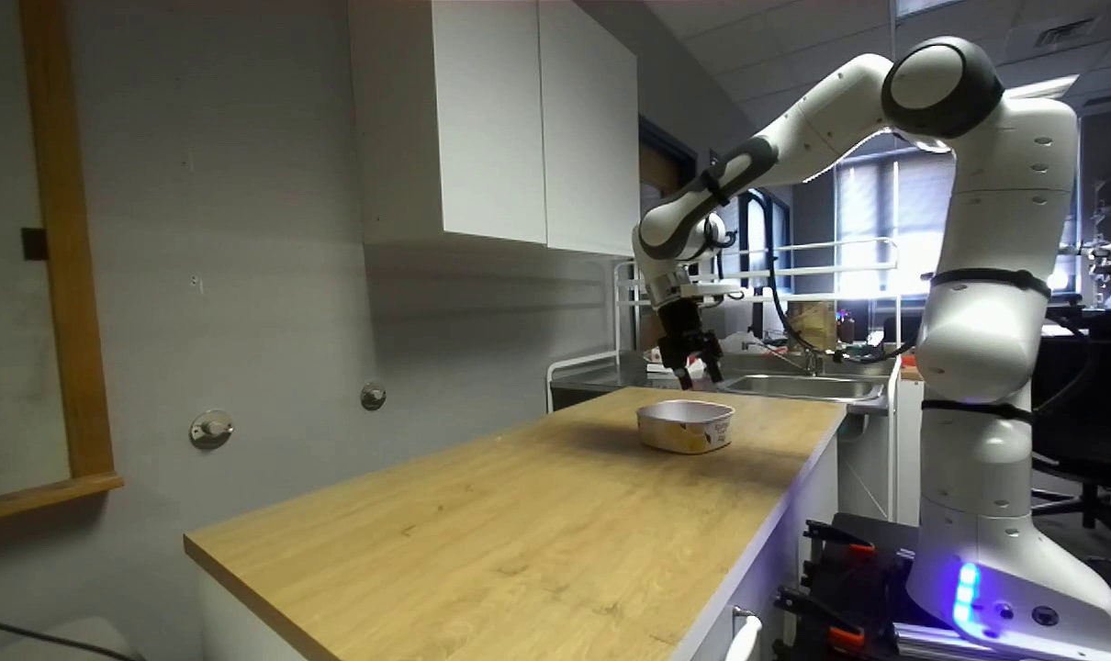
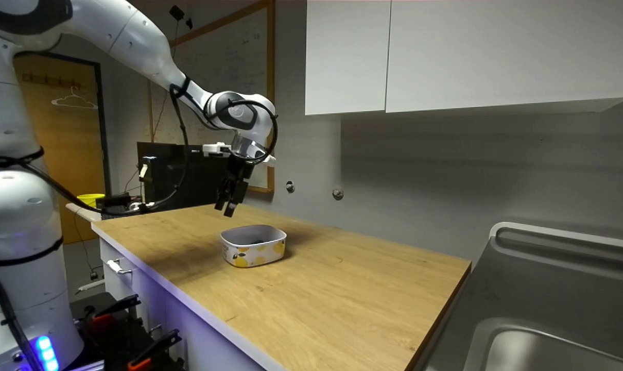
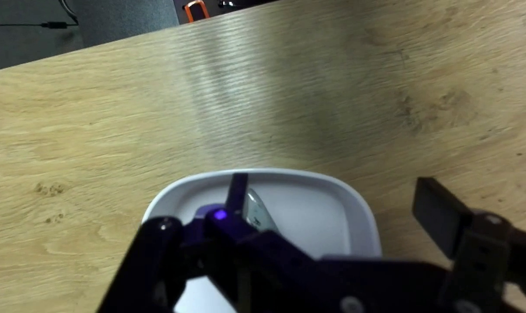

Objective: Put the marker in the bowl

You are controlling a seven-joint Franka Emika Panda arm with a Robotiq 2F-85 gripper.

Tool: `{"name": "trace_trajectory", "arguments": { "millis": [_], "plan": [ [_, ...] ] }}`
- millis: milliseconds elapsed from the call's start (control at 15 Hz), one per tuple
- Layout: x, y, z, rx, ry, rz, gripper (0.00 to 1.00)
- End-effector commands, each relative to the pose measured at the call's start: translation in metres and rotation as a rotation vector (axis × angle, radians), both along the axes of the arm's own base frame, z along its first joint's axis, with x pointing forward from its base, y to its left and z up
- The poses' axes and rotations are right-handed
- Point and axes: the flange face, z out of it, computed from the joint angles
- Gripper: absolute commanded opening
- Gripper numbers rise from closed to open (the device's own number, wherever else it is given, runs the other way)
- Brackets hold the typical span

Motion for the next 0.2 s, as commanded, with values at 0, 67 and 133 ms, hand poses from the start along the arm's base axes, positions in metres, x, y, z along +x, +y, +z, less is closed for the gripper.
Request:
{"name": "trace_trajectory", "arguments": {
  "millis": [0,67,133],
  "plan": [
    [-0.012,0.024,0.026,-0.006,-0.040,0.045,1.00],
    [-0.015,0.031,0.034,-0.009,-0.054,0.060,1.00],
    [-0.016,0.036,0.041,-0.013,-0.066,0.071,1.00]
  ]
}}
